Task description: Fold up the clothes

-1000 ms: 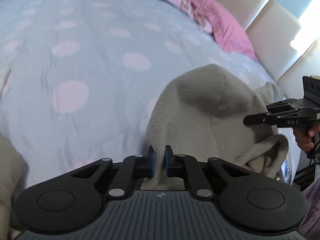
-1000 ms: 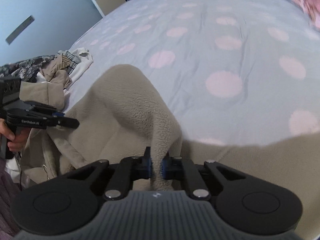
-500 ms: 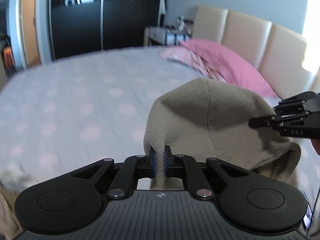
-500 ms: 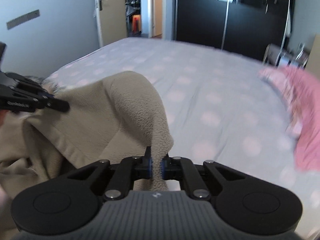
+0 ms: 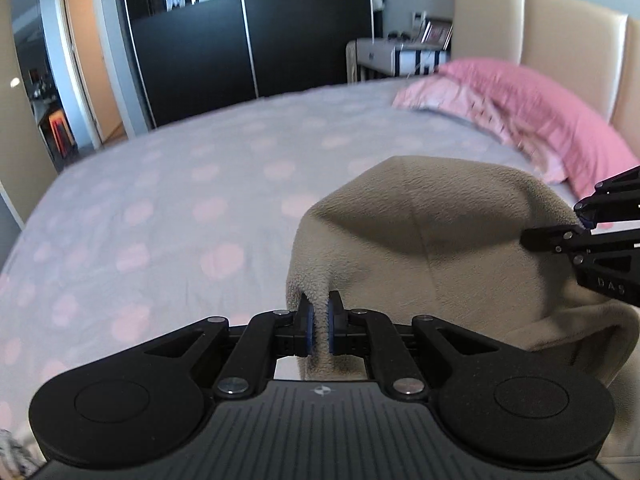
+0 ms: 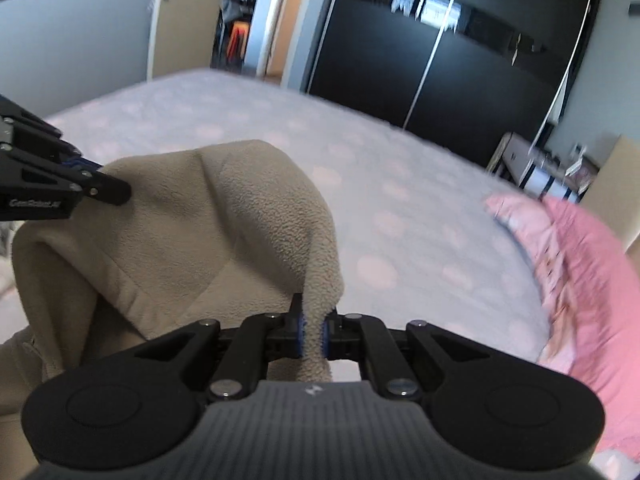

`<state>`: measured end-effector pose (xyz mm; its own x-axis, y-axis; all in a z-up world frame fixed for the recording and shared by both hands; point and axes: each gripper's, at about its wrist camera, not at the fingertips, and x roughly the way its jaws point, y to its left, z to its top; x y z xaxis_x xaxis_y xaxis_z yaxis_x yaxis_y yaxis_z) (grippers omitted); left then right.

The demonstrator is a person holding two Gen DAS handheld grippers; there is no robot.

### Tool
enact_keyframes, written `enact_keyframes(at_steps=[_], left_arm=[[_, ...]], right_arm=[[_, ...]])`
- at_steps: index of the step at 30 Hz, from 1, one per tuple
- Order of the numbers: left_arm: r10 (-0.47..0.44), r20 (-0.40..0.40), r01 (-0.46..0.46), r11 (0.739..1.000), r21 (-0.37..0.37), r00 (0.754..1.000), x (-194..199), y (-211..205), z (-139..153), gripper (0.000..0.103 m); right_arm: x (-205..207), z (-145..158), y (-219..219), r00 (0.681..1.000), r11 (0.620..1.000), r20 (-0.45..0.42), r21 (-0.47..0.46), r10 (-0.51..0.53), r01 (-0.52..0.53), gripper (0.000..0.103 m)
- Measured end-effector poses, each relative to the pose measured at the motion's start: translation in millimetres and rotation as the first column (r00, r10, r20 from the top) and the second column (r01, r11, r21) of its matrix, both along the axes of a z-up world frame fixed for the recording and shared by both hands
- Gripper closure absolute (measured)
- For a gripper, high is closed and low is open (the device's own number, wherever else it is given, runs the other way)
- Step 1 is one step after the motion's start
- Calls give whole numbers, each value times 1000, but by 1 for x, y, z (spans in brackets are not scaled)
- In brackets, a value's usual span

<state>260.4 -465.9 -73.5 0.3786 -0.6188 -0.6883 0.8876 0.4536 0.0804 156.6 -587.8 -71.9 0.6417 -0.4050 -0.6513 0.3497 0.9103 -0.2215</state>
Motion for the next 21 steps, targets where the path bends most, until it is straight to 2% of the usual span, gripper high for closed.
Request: enact_keyframes(at_steps=[4,6,7,8,9,10,11,12,14,17,21], left_arm=[[23,-53,-22,1000,18,998,17,0,-38,97],[54,-81,-52,998,34,995,23,1,-50,95],[69,-94,-66,997,41,993,28,0,-53,95],[83,-106,-78,996,49,991,32,0,-55,90],[92,-118,-85,995,58,989,36,4,-55,86],[100,-129,-92,994,66,987,39,8,-54,76],[106,-138,-97,993,70,985,42,13,-53,70],[102,-137,-94,994,63,985,43,20,-49,68],[88,-127,-81,995,65,988,43,33,-42,57],[74,-114,-64,994,88,991,39,57,-29,56],[35,-80,-23,990,140,996,26,101,-6,56]], right_arm=[[18,-48,-21,999,998,-18,57,-28,29,94],[23,-67,-24,998,995,-31,80,-53,55,87],[25,-74,-24,997,994,-35,88,-68,71,78],[27,-79,-24,996,992,-37,94,-84,87,73],[27,-82,-25,995,990,-37,103,-97,100,72],[24,-81,-26,994,988,-33,113,-107,110,68],[22,-81,-27,993,985,-30,123,-117,120,61],[15,-79,-26,991,983,-20,132,-129,130,59],[-3,-71,-30,988,977,5,150,-156,154,55],[-35,-63,-42,975,961,7,172,-223,218,53],[-95,-59,-31,971,949,1,215,-238,232,53]])
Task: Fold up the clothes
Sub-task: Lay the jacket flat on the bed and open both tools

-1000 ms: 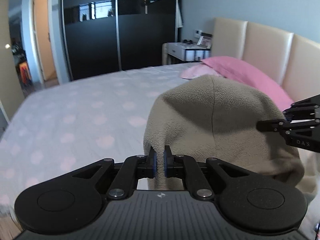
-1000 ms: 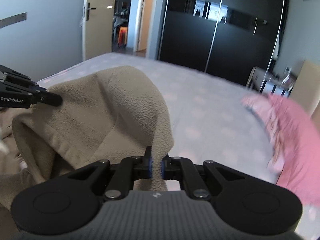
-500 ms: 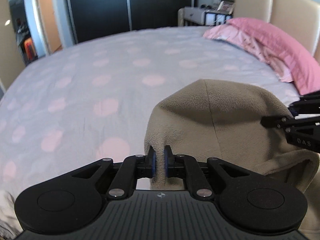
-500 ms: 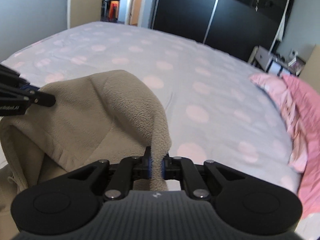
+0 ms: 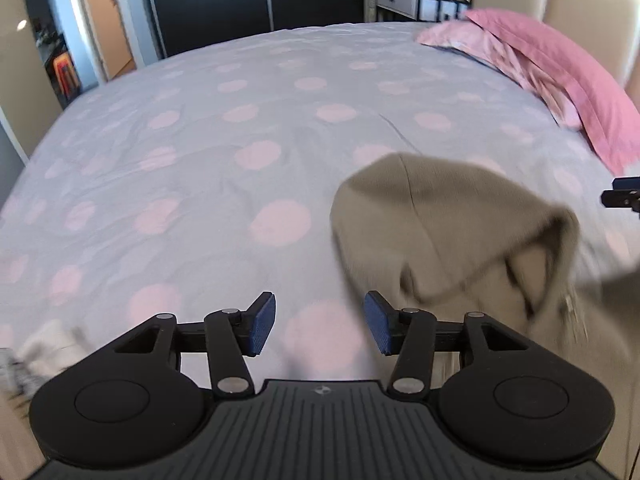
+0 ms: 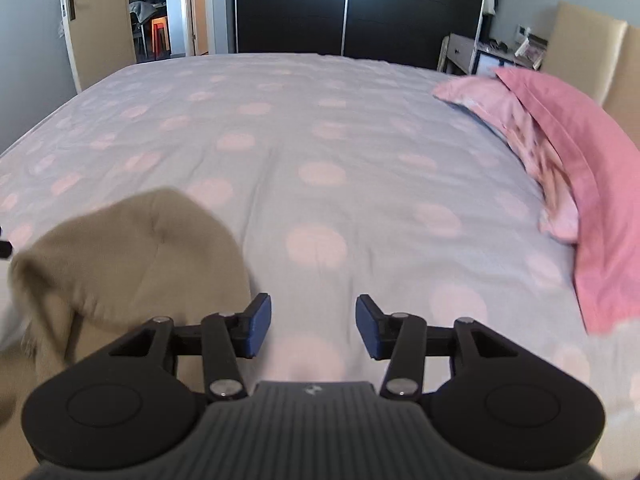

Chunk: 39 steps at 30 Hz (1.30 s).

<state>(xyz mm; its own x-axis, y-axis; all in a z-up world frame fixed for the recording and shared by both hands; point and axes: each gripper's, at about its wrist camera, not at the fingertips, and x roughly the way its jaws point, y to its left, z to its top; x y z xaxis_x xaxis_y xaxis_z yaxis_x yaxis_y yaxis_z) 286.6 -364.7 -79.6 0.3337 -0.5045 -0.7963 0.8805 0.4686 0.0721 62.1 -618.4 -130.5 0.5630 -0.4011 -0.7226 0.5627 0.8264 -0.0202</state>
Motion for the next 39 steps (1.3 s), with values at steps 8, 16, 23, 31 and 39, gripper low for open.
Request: enact_keyframes(at_steps=[8,16,23,31,39], left_arm=[[31,88,-33,999,15,996,-29,117,62,51],[144,102,-139,989,-54,984,-61,205,91,37],[227,81,-221,972,-84,970,-96,234,51,37],[116,263,-131,991,40,958,-154,232,-1,37],[160,345,-213,969,122,925,-147,233,-14,63]], right_arm=[[-118,-17,77,998,985,-61,174,1,9,51],[-197,-2,163,998,971,-60,237,-21,35,46],[-228,-1,229,995,963,-28,251,-92,96,44],[-236,-57,315,992,978,-115,198,-49,71,44],[-224,-76,319,985,985,-174,174,10,20,44]])
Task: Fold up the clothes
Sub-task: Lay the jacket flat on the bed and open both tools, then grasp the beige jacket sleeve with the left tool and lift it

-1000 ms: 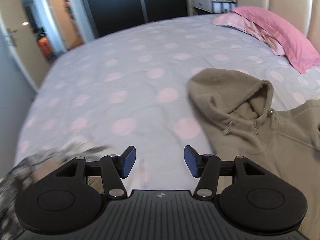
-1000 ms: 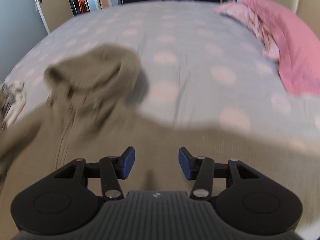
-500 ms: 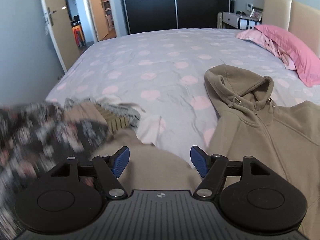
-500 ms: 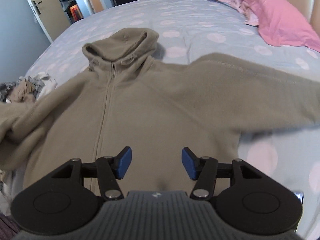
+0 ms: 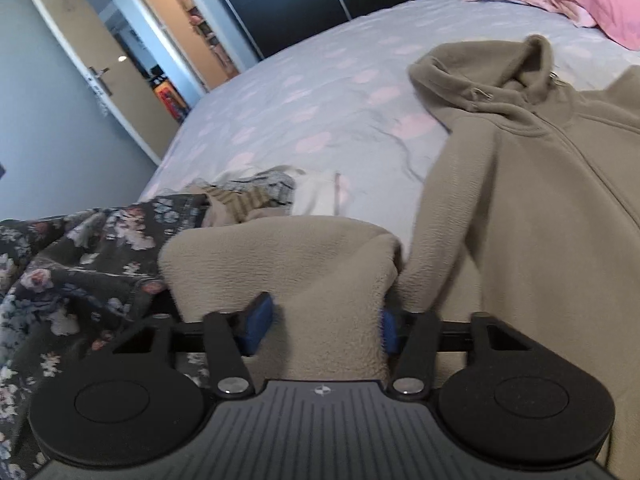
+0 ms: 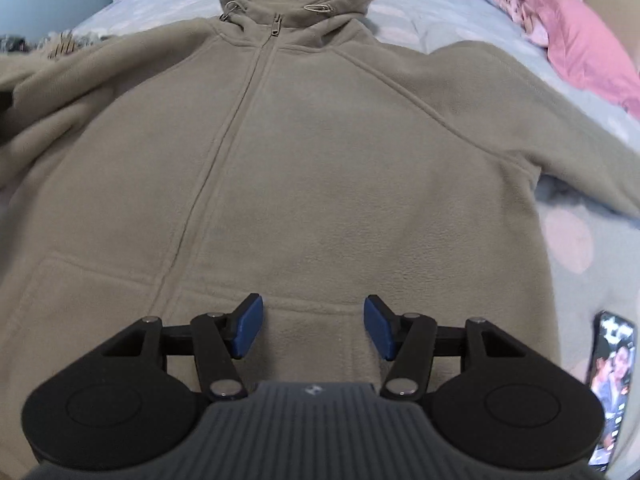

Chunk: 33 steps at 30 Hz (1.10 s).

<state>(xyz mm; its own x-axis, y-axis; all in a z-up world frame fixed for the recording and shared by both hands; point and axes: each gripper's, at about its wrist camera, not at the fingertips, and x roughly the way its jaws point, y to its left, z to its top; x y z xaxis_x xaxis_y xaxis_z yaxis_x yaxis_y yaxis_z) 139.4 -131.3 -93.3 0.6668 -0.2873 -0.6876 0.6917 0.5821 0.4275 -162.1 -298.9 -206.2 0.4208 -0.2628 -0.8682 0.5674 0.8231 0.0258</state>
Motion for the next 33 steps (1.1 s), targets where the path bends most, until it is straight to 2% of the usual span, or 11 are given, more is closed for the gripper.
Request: enact_keyframes(at_steps=[2,5,7,9,11,13,15,18,22,28,33], left_arm=[[29,-27,-30,999,-23,999,3,4,6,93],[66,-65,-74,990,-124,996,4,15,24,95],[54,-46,-63,977,-202,997,-5,24,43,95],[3,-44,-16,958,-287,999,-16,35,60,95],[-66,-105,23,930,-367,992,-25,47,71,95],[-129,-159,52,908,-416,979,-34,57,73,95],[-202,-203,100,899,-426,958,-45,63,69,95],[-302,-232,208,911,-355,925,-72,63,48,95],[-325,-315,273,942,-197,892,-97,60,1,95],[-253,-378,279,960,16,891,-101,59,-50,95],[-234,-412,257,966,1,881,-99,62,-37,89]], right_arm=[[2,0,-2,1000,1000,7,20,3,-3,44],[6,0,7,999,999,2,1,40,-40,44],[10,1,12,998,998,2,-4,60,-60,44],[13,3,14,997,997,5,-2,73,-73,44],[17,4,16,997,997,7,-1,78,-78,44],[19,4,18,997,997,7,-2,81,-81,44],[22,3,18,997,997,4,0,76,-76,44],[27,4,19,997,997,6,13,76,-76,44],[31,4,25,995,995,5,12,95,-96,44],[41,8,30,993,993,-11,19,115,-114,44],[45,9,31,993,993,-17,20,118,-118,44]])
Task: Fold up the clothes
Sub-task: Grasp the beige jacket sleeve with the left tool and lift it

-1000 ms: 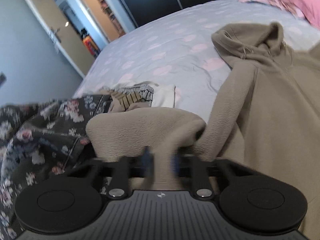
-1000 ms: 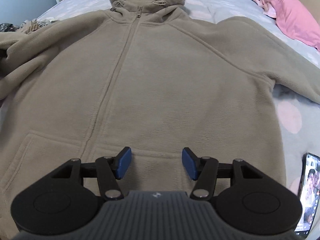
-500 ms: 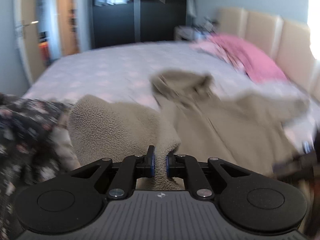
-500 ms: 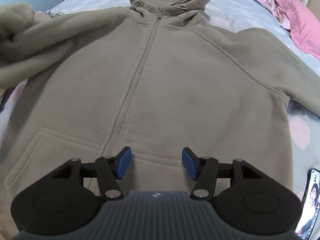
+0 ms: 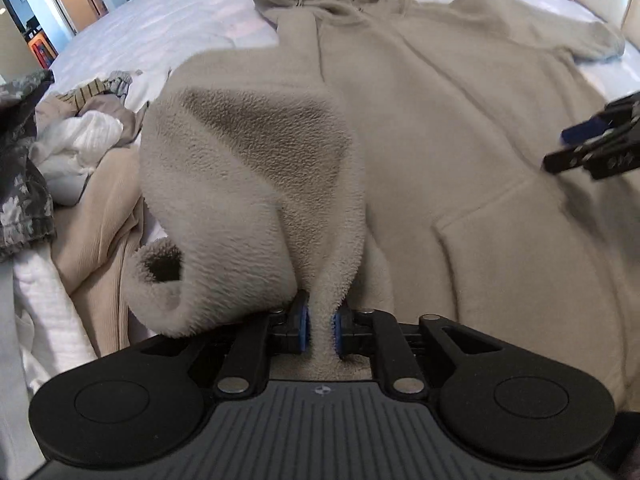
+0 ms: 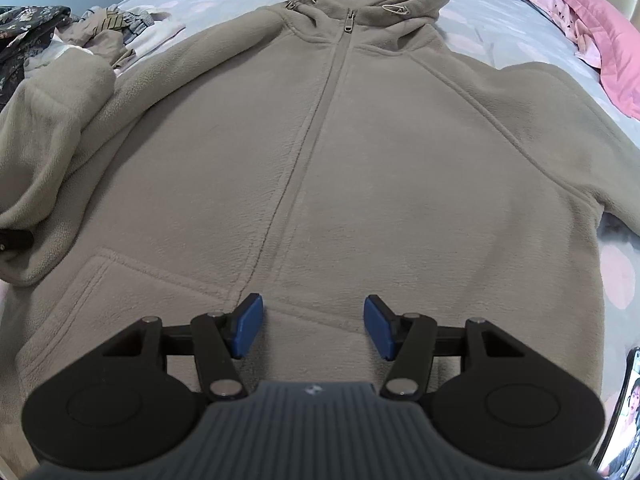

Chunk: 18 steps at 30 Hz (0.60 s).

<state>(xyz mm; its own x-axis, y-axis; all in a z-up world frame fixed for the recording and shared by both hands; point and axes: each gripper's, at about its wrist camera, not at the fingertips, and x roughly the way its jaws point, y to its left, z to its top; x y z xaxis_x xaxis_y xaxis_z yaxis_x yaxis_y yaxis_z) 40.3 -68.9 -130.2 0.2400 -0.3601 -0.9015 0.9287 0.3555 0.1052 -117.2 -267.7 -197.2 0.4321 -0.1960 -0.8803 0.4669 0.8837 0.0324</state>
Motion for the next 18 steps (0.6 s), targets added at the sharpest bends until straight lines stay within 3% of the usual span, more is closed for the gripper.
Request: enact_keyframes(at_steps=[5,10,14,18], left_arm=[[-32,-8,31,996,-82,999,-11,-7,35,59],[-30,70,41,986,-163,997,-5,-31,65,56],[72,134,-45,979,-199,988,24,-45,81,50],[146,128,-123,977,-172,981,73,-54,77,44]], right_arm=[[-2,1,-4,1000,1000,-5,13,-11,11,43],[-3,3,-7,1000,1000,0,17,-18,18,43],[-4,3,-9,1000,1000,-2,19,-20,20,43],[-6,2,-12,1000,999,1,22,-27,27,43]])
